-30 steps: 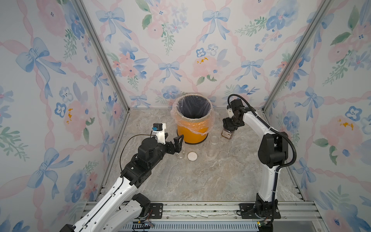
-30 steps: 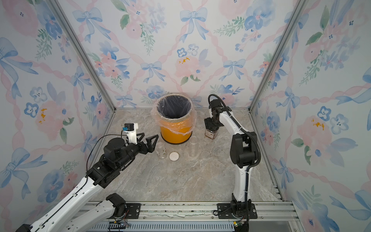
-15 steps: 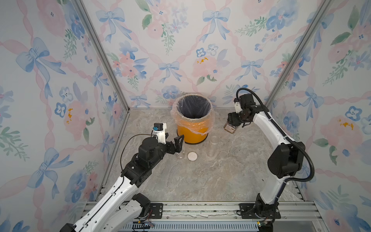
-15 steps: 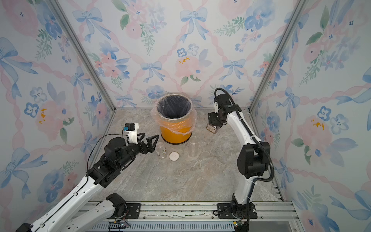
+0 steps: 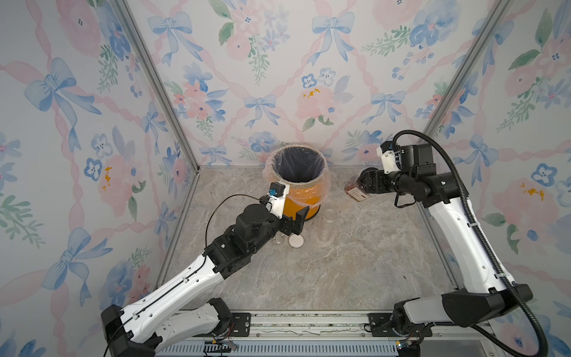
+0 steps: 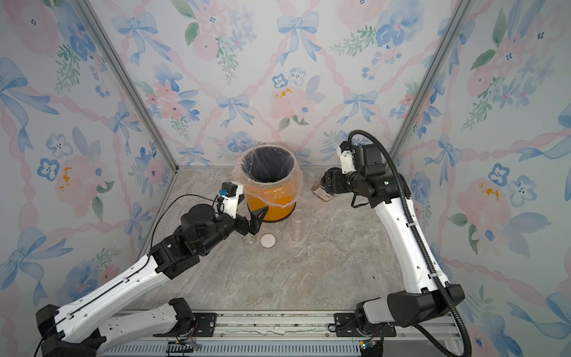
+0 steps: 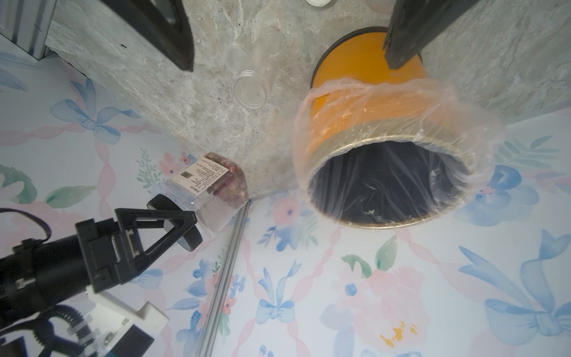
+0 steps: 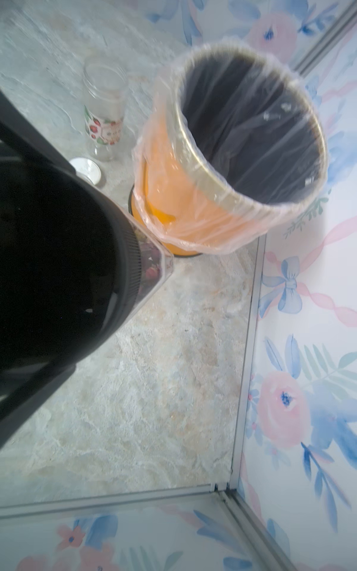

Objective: Empty the moldy dried flower tea in the jars
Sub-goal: Pick up the jar from the center of the board, then unscrew the lid from the jar.

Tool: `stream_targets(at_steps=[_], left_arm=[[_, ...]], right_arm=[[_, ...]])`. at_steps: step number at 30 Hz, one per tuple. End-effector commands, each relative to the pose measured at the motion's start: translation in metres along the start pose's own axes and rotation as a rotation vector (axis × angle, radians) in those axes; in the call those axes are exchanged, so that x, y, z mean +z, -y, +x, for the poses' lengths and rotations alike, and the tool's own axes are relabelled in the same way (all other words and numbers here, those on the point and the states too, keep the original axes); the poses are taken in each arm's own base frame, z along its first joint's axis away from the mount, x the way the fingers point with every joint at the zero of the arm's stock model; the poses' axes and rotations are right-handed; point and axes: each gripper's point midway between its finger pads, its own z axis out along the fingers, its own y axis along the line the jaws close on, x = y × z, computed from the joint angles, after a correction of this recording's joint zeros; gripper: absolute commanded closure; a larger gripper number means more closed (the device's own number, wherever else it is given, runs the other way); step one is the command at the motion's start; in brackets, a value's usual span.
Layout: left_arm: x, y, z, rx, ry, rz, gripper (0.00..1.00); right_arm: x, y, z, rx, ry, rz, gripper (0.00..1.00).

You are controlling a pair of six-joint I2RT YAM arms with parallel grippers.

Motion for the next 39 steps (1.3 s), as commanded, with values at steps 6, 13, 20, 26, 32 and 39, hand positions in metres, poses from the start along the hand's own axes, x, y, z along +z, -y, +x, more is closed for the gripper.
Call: stream_targets(at_steps=[6,13,20,26,32,39], left_arm=[[0.004,0.040,-0.012,0.282,0.152,-0.048,0.02],[-0.003,0.070,0.001,0.398,0.260,0.024,0.02],[0.005,0.082,0.021,0.497,0.240,0.009,0.02],[0.016,0.083,0.037,0.522,0.200,-0.003,0.02],[0.025,0.071,0.040,0.482,0.186,-0.053,0.02],[0.028,0.064,0.043,0.437,0.195,-0.011,0.08]], right_arm=[[-0.031,-0.073,0.034,0.047,-0.077,-0.204,0.46],[-0.026,-0.112,0.049,0.061,-0.141,-0.265,0.47],[-0.017,-0.139,0.056,0.081,-0.166,-0.304,0.48],[-0.016,-0.156,0.057,0.085,-0.173,-0.331,0.49],[-0.017,-0.165,0.064,0.081,-0.193,-0.346,0.49],[-0.021,-0.171,0.064,0.096,-0.195,-0.365,0.49]])
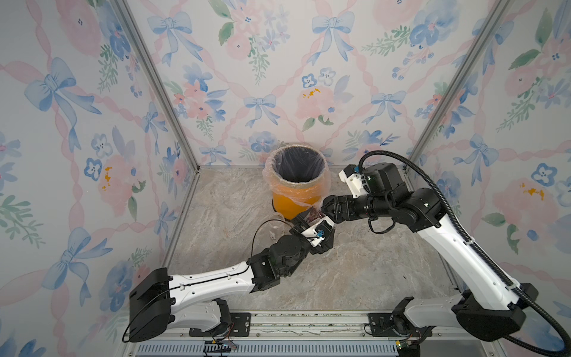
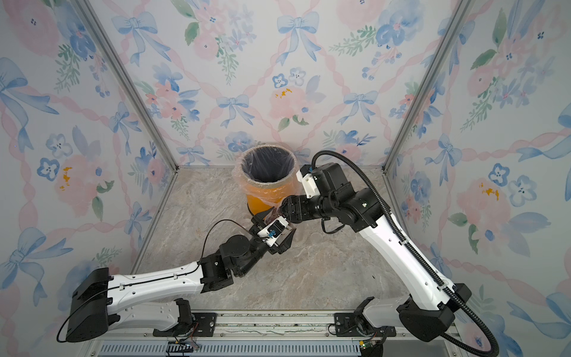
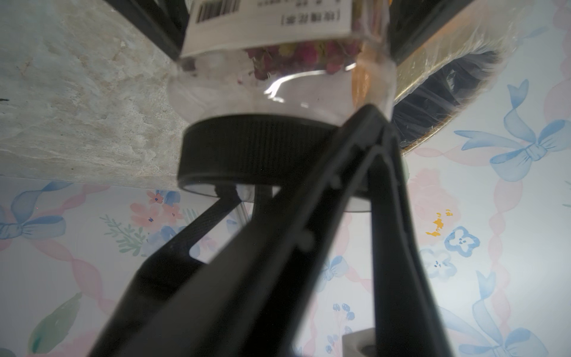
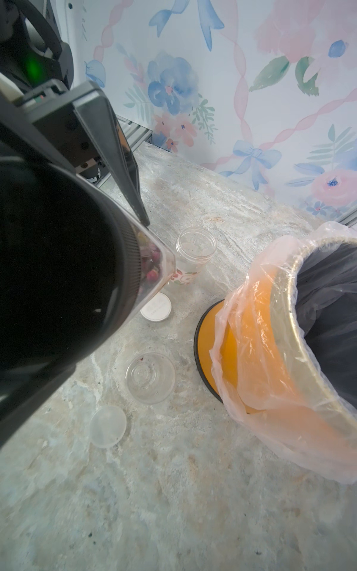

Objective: Empty the moldy dried flower tea in the jars
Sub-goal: Unscrew the lid from the jar.

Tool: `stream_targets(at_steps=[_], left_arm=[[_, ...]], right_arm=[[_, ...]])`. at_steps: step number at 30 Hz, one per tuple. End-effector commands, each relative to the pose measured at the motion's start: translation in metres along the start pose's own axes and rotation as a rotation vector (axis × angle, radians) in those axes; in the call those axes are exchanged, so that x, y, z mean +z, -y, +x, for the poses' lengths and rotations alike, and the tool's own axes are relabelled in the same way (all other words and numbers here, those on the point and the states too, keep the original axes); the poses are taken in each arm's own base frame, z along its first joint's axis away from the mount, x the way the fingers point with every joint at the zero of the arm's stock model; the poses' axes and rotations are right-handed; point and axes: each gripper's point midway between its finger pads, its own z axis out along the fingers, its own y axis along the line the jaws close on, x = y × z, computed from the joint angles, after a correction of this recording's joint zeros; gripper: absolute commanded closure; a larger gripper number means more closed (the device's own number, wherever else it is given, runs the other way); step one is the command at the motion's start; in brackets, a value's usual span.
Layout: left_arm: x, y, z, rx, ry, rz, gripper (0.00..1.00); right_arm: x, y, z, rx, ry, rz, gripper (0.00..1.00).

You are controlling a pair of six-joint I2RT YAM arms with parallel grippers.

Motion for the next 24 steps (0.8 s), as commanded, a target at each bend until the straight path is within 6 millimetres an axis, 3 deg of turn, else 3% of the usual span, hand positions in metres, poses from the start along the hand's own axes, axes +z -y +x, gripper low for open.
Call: stream_targets(at_steps=[1,8,18,24], left_arm=[[-0.001,-0.005,-0.002,-0.037,0.027,-0.003,0.08],[0.006,-0.004,0.006,-0.003,0.010,-0.019,0.11],[0.013,-0.008,0.017,0.088,-0.016,-0.081,0.06],[0.015,-0.013,0.021,0.101,-0.014,-0.111,0.16]], right_arm=[[0.004,-0.007,0.001,0.018,-0.009,-0.025,0.49],[0.007,-0.012,0.004,0.029,-0.021,-0.045,0.49],[0.009,-0.014,0.005,0.044,-0.023,-0.061,0.50],[0.011,-0.014,0.006,0.050,-0.032,-0.069,0.50]])
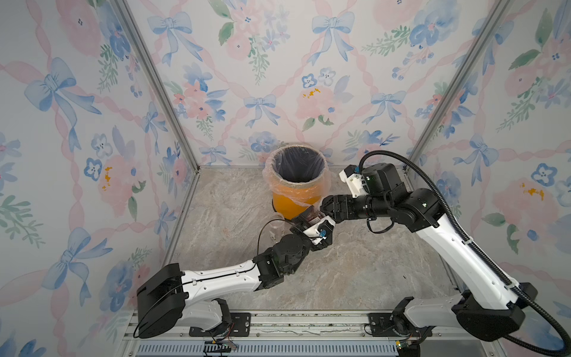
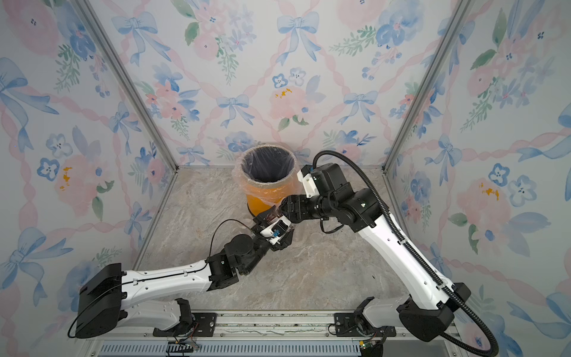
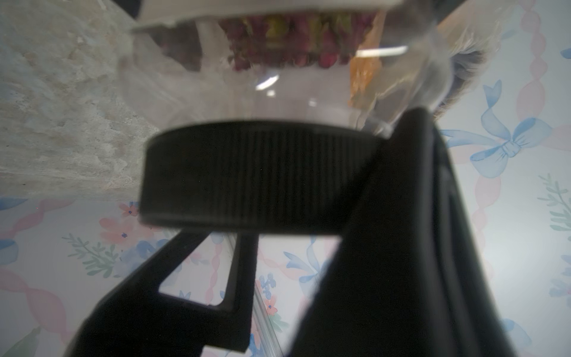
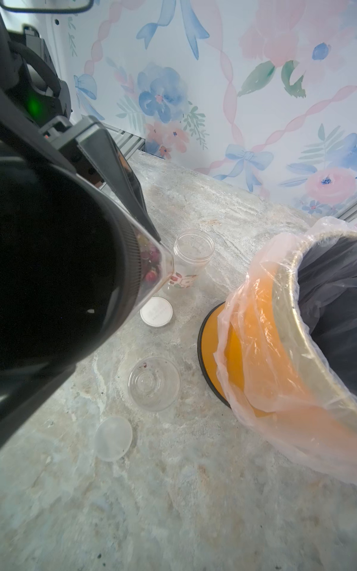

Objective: Empty the moldy dried flower tea in the jars
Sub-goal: Unscrew the lid from the jar.

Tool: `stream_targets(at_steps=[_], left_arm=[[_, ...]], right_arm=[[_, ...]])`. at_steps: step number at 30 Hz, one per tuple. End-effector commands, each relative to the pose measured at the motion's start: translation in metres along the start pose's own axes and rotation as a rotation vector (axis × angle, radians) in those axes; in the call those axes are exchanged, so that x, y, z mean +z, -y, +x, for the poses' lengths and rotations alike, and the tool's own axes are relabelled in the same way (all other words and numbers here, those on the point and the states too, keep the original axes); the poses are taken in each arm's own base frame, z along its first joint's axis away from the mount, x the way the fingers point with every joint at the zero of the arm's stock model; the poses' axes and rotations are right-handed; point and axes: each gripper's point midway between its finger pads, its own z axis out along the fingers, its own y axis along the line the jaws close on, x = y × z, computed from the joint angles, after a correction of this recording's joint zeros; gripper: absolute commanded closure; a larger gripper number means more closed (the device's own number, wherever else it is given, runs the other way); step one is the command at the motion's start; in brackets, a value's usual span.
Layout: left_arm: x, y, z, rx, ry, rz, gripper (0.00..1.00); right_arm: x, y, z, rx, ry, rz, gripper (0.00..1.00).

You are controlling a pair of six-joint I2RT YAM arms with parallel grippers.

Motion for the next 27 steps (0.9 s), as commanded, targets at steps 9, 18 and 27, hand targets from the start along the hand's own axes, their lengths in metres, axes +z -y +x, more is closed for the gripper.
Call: stream_targets(at_steps=[9,18,27], left_arm=[[-0.004,-0.009,-0.001,-0.042,0.045,-0.001,0.41],[-0.025,-0.007,-0.005,-0.211,0.143,0.155,0.50],[-0.038,-0.010,-0.011,-0.321,0.204,0.264,0.53]], right_arm=[[0.011,-0.011,0.008,-0.012,-0.040,-0.060,0.50],[0.018,-0.013,0.016,-0.082,-0.086,-0.080,0.51],[0.024,-0.019,0.022,-0.137,-0.123,-0.125,0.51]])
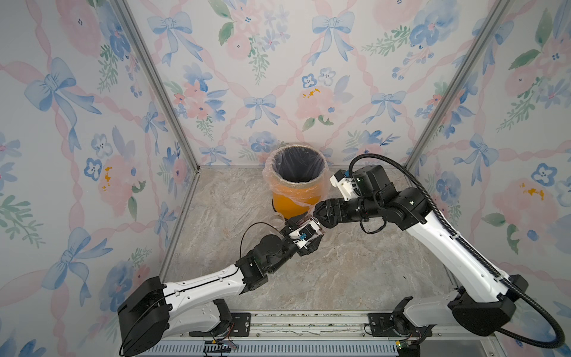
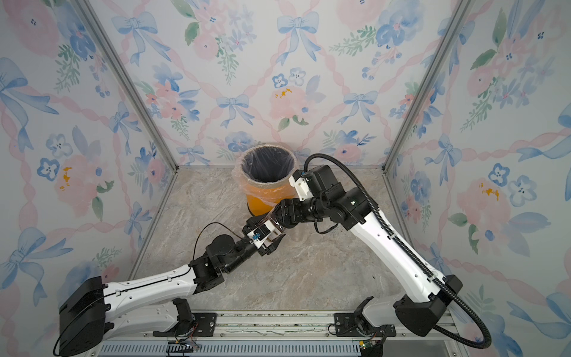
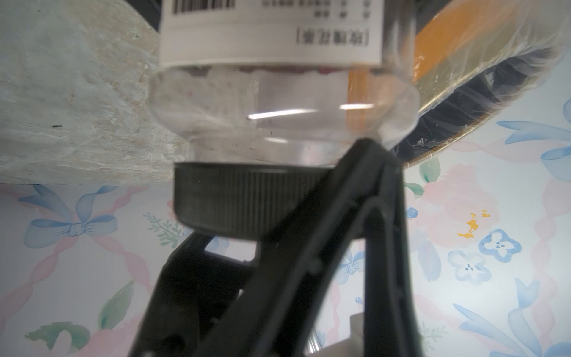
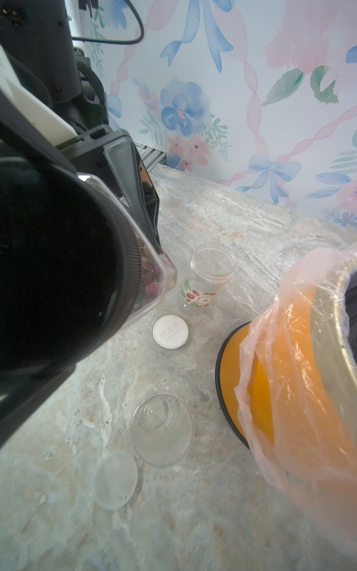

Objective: Empty the moldy dried flower tea in the jars
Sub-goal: Unscrew the lid from the jar.

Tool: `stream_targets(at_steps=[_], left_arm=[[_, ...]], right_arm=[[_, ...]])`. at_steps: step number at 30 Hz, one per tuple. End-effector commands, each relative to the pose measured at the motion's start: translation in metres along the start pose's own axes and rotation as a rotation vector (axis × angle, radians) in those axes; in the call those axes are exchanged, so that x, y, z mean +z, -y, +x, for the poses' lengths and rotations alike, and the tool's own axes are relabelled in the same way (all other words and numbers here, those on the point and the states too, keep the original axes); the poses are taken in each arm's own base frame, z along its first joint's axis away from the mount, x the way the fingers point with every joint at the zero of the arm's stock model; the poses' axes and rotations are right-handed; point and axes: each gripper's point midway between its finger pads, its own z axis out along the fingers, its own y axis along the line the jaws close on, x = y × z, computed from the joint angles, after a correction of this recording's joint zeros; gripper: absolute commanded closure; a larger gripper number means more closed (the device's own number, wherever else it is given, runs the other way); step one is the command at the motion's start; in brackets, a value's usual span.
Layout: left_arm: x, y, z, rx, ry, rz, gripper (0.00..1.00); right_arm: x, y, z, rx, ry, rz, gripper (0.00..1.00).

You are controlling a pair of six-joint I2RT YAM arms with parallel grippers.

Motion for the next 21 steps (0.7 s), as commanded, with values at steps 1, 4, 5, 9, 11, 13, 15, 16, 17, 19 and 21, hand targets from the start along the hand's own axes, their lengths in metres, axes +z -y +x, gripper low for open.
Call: stream_targets(at_steps=[1,4,5,9,11,13,15,16,17,19,21], left_arm=[[-0.010,-0.002,-0.028,-0.179,0.120,0.066,0.53],[-0.012,-0.001,-0.028,-0.202,0.131,0.097,0.53],[-0.013,-0.001,-0.029,-0.210,0.135,0.113,0.53],[-0.016,0.002,-0.031,-0.240,0.150,0.160,0.53],[-0.018,0.004,-0.032,-0.252,0.157,0.187,0.53],[-0.020,0.006,-0.032,-0.262,0.162,0.209,0.53],[-0.023,0.008,-0.034,-0.271,0.172,0.237,0.53],[-0.024,0.009,-0.034,-0.274,0.173,0.251,0.53],[-0.026,0.010,-0.034,-0.277,0.177,0.266,0.53],[-0.029,0.014,-0.034,-0.280,0.182,0.294,0.53],[-0.031,0.017,-0.033,-0.280,0.184,0.322,0.53]], right_arm=[[0.003,-0.012,0.007,-0.140,-0.037,-0.063,0.51],[0.001,-0.018,0.010,-0.188,-0.046,-0.099,0.52],[0.000,-0.020,0.011,-0.212,-0.050,-0.113,0.52],[-0.006,-0.030,0.016,-0.333,-0.058,-0.170,0.54],[-0.009,-0.035,0.021,-0.400,-0.069,-0.205,0.55],[-0.011,-0.037,0.028,-0.461,-0.083,-0.231,0.55],[-0.013,-0.038,0.036,-0.528,-0.102,-0.258,0.55],[-0.013,-0.038,0.038,-0.557,-0.107,-0.262,0.55],[-0.014,-0.037,0.041,-0.589,-0.114,-0.267,0.55],[-0.016,-0.036,0.046,-0.651,-0.122,-0.284,0.56],[-0.017,-0.037,0.050,-0.707,-0.117,-0.316,0.57]])
